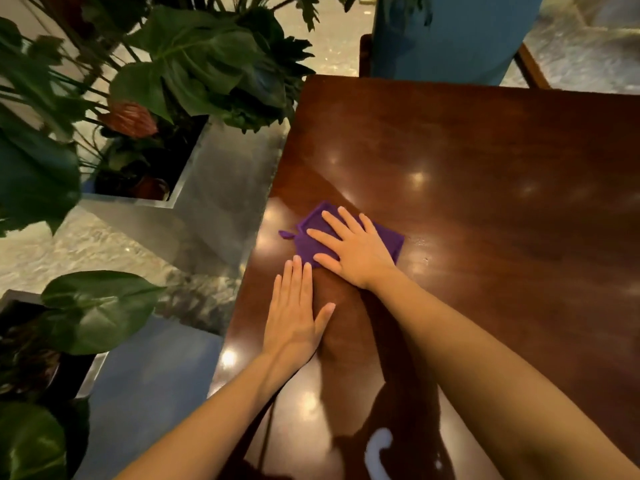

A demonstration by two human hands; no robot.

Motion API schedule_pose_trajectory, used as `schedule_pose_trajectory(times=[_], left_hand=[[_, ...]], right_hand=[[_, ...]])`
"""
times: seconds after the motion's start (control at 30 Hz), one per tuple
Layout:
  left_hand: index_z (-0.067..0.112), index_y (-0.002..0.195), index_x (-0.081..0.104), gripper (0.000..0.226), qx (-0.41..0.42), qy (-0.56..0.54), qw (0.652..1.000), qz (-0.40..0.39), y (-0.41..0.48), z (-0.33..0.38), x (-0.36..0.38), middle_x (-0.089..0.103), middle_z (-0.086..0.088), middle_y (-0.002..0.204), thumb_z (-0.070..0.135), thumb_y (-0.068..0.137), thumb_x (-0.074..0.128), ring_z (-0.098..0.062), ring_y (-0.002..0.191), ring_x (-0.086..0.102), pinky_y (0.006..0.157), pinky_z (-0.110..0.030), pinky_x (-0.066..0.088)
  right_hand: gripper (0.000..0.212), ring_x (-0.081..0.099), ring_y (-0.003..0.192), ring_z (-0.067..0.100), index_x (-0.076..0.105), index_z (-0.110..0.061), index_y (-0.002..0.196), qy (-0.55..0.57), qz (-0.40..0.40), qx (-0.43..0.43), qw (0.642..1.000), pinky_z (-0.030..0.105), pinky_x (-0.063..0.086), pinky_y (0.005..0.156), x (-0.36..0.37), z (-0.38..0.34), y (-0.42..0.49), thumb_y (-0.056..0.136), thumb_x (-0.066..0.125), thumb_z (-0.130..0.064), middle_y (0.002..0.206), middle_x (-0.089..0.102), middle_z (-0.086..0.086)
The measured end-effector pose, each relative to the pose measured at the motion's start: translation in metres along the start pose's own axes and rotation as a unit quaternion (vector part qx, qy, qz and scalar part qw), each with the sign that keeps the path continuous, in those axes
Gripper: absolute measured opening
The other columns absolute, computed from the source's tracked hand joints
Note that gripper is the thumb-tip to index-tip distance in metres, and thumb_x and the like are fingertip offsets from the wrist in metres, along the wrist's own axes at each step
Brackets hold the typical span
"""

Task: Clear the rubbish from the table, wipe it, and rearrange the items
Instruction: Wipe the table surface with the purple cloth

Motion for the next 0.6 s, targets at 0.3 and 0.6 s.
schedule_pose_trajectory(times=[0.3,0.6], left_hand=[[0.004,0.146,0.020,0.078,0.077,0.030,0.997,-0.006,0.022,0.079,0.013,0.020,-0.015,0.155,0.058,0.090,0.016,-0.028,0.145,0.016,0.121,-0.038,0.002],[0.017,0.150,0.002,0.076,0.097,0.057,0.993,-0.042,0.024,0.090,0.025,-0.002,-0.003,0.160,0.061,0.088,0.009,-0.014,0.146,-0.009,0.119,-0.034,-0.006]], right_hand=[[0.073,0.010,0.147,0.026,0.025,-0.041,0.144,0.028,0.043,0.213,0.976,0.049,0.010,0.117,-0.004,0.111,-0.078,0.079,0.005,-0.067,0.159,0.016,-0.001],[0.055,0.006,0.148,0.025,0.021,-0.039,0.145,0.040,0.032,0.351,0.935,0.048,0.009,0.118,0.004,0.185,-0.194,0.093,0.025,-0.058,0.160,0.011,-0.001]])
Point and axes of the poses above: each hand's wrist, its own y-axis towards the middle knuckle, its own x-axis out of the palm, z = x × y, the point moved 3 cm from there along y, towards the middle knuckle
